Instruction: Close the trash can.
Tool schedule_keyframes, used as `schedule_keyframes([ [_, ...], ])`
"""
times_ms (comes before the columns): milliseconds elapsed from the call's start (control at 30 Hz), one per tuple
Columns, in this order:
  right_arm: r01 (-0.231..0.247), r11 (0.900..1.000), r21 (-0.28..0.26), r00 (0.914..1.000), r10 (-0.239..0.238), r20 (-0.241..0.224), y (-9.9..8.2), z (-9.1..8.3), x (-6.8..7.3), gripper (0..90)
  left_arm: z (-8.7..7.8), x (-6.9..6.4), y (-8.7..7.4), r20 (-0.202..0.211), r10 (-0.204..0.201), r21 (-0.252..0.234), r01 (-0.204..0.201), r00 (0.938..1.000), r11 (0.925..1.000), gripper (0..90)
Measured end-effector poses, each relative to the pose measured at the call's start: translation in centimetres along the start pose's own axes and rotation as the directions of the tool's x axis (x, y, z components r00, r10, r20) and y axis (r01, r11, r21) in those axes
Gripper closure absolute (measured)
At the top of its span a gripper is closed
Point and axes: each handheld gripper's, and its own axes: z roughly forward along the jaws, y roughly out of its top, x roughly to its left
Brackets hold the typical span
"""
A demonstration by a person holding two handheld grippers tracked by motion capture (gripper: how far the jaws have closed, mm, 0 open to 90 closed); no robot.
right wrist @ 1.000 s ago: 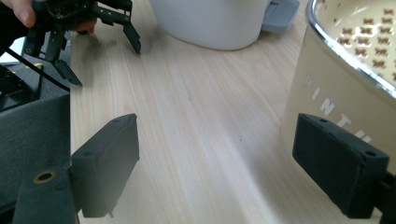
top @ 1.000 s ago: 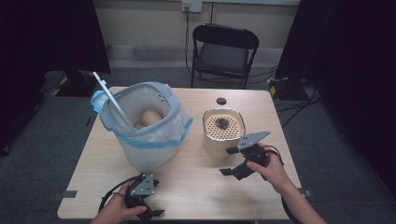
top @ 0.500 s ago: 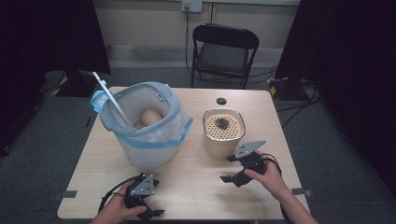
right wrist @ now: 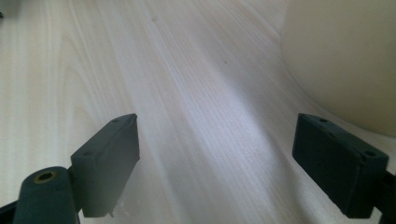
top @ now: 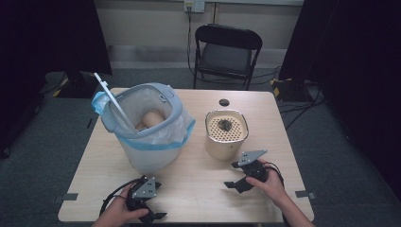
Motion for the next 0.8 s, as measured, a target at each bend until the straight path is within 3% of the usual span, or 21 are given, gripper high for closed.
schedule_keyframes([
  [100, 0.019, 0.9997, 0.017, 0.9993, -0.02, 0.03, -0.8, 0.5, -0.2, 14.2, 0.0, 0.0, 0.0, 0.0, 0.0, -0.002, 0.0, 1.0, 1.0, 0.0],
  [267, 0.043, 0.9987, -0.028, 0.9975, -0.042, 0.058, -1.5, 0.8, -0.3, 13.1, 0.0, 0.0, 0.0, 0.0, 0.002, 0.0, -0.002, 1.0, 1.0, 0.0],
  [700, 0.046, 0.9986, -0.027, 0.9975, -0.045, 0.055, -1.6, 0.8, -0.2, 12.8, -0.1, 0.1, 0.0, 0.006, 0.004, 0.002, -0.004, 1.0, 1.0, 0.3],
  [800, 0.046, 0.9985, -0.027, 0.9975, -0.045, 0.055, -1.6, 0.8, -0.2, 12.8, -0.5, 0.3, 0.1, -0.005, -0.007, 0.013, 0.007, 1.0, 0.9999, 6.2],
])
